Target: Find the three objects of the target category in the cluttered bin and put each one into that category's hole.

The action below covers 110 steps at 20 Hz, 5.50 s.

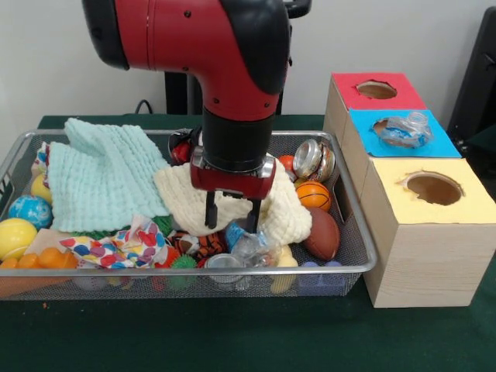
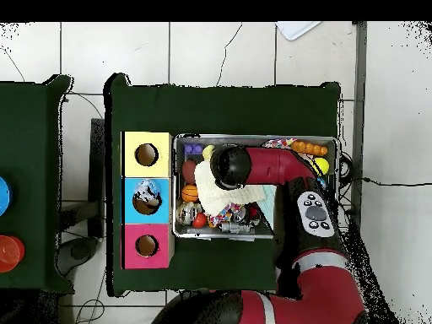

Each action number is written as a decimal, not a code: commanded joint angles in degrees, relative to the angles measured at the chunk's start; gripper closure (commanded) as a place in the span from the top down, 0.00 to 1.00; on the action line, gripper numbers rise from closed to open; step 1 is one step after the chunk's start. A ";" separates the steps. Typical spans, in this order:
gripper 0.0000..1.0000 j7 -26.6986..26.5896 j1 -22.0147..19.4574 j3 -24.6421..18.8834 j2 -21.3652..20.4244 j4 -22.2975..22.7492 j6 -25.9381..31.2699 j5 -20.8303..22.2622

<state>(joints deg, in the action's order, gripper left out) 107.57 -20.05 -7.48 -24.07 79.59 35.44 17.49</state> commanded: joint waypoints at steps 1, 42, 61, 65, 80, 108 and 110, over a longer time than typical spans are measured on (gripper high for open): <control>1.00 -4.41 -3.06 -4.93 4.66 -2.08 -3.12 2.70; 0.00 -1.49 -1.11 -6.18 -19.97 6.69 21.65 -6.68; 0.00 0.86 -2.43 -4.31 -24.20 24.69 2.52 -6.71; 0.00 0.26 -2.78 -4.30 -23.93 25.26 2.28 -7.13; 0.00 -3.39 -3.11 -5.60 -33.62 13.45 36.82 -12.68; 0.00 2.95 1.16 -3.07 -16.73 9.45 9.20 -8.31; 0.00 2.81 1.80 -2.65 -15.56 5.81 11.58 -8.04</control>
<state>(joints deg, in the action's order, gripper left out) 107.57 -20.24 -9.63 -45.54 92.31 40.34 6.84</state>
